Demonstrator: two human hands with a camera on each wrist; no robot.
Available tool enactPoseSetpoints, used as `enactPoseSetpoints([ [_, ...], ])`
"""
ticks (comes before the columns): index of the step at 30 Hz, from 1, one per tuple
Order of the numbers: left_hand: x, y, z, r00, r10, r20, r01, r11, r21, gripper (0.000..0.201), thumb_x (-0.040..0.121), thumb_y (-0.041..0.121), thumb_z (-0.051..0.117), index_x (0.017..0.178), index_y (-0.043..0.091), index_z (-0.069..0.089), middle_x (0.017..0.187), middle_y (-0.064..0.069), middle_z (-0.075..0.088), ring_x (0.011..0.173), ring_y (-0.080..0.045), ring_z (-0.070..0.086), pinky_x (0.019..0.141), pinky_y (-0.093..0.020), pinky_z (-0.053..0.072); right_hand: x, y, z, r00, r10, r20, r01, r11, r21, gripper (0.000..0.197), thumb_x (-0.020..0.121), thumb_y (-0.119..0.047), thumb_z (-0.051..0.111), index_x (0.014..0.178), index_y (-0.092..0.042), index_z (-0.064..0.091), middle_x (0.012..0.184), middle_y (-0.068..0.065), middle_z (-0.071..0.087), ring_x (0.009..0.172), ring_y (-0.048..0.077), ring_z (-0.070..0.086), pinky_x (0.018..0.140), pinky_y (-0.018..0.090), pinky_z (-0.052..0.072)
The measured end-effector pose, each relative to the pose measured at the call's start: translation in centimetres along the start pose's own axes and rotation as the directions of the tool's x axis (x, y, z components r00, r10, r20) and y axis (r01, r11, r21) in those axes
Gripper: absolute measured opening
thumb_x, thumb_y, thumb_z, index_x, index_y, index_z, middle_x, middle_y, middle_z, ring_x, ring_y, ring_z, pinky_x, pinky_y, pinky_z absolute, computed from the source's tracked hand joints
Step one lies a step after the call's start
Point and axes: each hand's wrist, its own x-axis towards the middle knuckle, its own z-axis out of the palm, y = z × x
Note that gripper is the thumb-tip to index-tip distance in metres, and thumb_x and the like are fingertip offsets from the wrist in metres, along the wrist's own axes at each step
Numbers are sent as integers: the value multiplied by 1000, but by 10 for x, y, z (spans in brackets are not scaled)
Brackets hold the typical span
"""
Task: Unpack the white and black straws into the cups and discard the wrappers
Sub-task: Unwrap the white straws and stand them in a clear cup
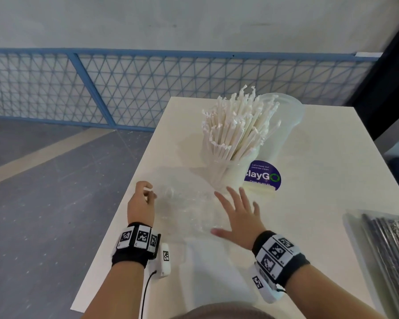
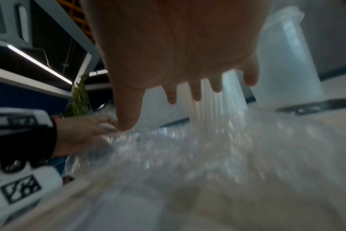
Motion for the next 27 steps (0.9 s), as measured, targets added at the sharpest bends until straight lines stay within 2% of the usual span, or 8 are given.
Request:
enactPoseSetpoints([
  [3, -1, 2, -2, 999, 12, -39, -8, 996, 92, 15, 89, 1, 47, 98, 9, 56, 90, -8, 65, 88, -34, 59, 74, -31, 36, 5, 12, 24, 958, 77, 276, -56, 995, -82, 96, 80, -75, 32, 142, -31, -27, 150, 2, -38, 138, 34, -31, 112, 61, 1],
  [6, -6, 12, 8, 965, 255, -60, -199, 863, 464, 36, 76, 8, 69, 110, 9, 57, 111, -13, 63, 102, -34, 58, 98, -48, 28, 7, 17, 34, 935, 85, 344, -51, 993, -106, 89, 85, -71, 29, 141, -31, -28, 138, 0, -49, 136, 33, -36, 110, 65, -4],
  [9, -33, 34, 31, 804, 475, 357, -591, 585, 555, 64, 71, 35, 74, 127, 17, 49, 134, -7, 55, 127, -29, 49, 108, -54, 10, 9, 12, 36, 929, 102, 356, -75, 993, -90, 87, 83, -75, 22, 141, -33, -27, 141, -3, -47, 136, 32, -36, 108, 66, -6],
  [11, -51, 38, 47, 748, 297, 594, -637, 571, 518, 75, 85, 55, 48, 147, 25, 16, 158, -6, 12, 146, -30, 9, 112, -57, -7, 12, 7, 36, 929, 127, 348, -112, 992, -63, 79, 85, -72, 15, 142, -35, -25, 146, -3, -42, 137, 30, -35, 108, 66, -7],
  [14, -60, 26, 63, 665, -64, 744, -568, 603, 559, 84, 82, 73, 22, 145, 32, -15, 153, -5, -27, 140, -35, -25, 110, -60, -10, 11, 3, 39, 923, 158, 351, -143, 987, -67, 68, 91, -64, 11, 142, -36, -25, 147, -4, -41, 137, 29, -35, 108, 67, -5],
  [19, -45, 6, 58, 572, -187, 799, -541, 646, 538, 81, 82, 74, 30, 139, 46, -20, 142, 9, -44, 139, -27, -32, 108, -68, -4, 8, 8, 41, 913, 173, 370, -157, 985, -72, 70, 92, -62, 19, 140, -40, -26, 146, -8, -43, 137, 27, -36, 105, 70, -3],
  [24, -32, 1, 43, 618, -303, 726, -366, 705, 607, 109, 66, 78, 53, 136, 49, -24, 143, 8, -45, 136, -32, -35, 104, -73, 0, 5, 18, 37, 917, 173, 359, -181, 983, -12, 86, 83, -72, 31, 140, -40, -26, 147, -11, -41, 138, 21, -34, 103, 73, -1],
  [27, -25, -6, 30, 653, -362, 665, -260, 717, 646, 123, 55, 74, 66, 137, 50, -23, 146, 10, -41, 136, -38, -32, 103, -75, 4, -1, 28, 36, 910, 252, 328, -271, 962, 13, 107, 72, -80, 42, 140, -37, -29, 146, -13, -41, 137, 29, -35, 103, 74, 4],
])
